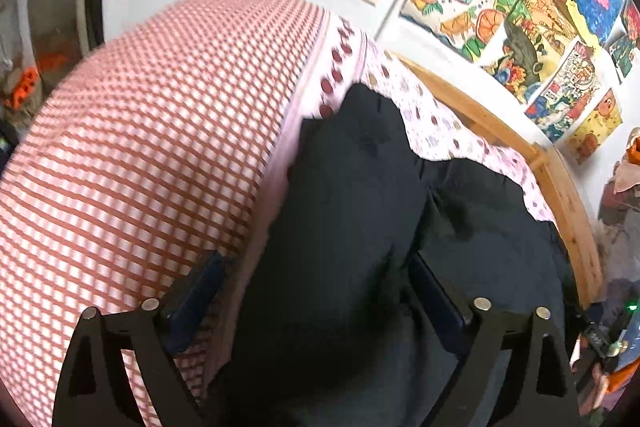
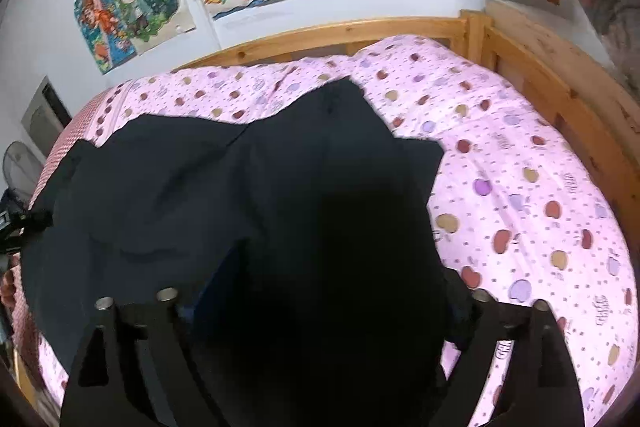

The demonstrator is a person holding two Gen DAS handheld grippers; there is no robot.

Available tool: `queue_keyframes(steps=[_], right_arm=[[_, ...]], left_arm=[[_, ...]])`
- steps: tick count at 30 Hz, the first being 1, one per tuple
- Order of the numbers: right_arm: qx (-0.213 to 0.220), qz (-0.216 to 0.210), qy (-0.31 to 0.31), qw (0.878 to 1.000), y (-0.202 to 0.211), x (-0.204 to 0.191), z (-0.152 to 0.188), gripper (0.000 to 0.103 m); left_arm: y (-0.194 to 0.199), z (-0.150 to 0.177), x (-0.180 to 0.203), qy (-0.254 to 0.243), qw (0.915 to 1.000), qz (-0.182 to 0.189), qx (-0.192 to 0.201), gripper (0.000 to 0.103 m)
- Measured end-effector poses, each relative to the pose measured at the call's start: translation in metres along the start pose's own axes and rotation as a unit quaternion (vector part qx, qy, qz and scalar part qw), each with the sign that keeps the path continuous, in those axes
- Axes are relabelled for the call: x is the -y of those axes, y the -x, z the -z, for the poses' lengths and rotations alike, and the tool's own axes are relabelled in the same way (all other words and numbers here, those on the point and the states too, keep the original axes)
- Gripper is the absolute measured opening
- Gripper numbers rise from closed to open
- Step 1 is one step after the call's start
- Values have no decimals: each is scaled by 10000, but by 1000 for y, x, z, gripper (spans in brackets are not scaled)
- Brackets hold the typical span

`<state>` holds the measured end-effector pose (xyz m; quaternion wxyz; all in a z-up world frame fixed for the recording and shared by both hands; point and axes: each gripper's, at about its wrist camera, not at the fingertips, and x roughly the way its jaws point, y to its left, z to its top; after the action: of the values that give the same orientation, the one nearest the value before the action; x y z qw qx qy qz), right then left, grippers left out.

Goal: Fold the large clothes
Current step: 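Release the jacket and pull both grippers back from it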

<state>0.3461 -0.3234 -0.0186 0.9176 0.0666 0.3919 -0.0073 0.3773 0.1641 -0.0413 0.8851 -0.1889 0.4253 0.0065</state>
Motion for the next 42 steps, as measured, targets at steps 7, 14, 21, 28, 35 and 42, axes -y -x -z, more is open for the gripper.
queue_keyframes(steps=[7,14,21,28,35,42], right_arm=[[590,280,83,9978,27,-4,-6,99],[1188,278,261,9922,58,-18,-5,100],[1600,216,448,9859,88,-38,0,100],[1979,115,568,9785,120,-54,4,100],[2167,-20,606,9743,141,-61,11,100],[2380,-142,779,9680,157,-66,30,100]], left_arm=[[33,7,10,-155,9955,-139,928,103],[68,20,37,-575,9855,-199,1583,103],[103,37,61,-901,9748,-111,2040,103],[131,55,79,-1237,9613,-294,2442,103],[142,68,88,-1393,9582,-343,2475,103],[150,89,91,-1474,9584,-328,2423,103]])
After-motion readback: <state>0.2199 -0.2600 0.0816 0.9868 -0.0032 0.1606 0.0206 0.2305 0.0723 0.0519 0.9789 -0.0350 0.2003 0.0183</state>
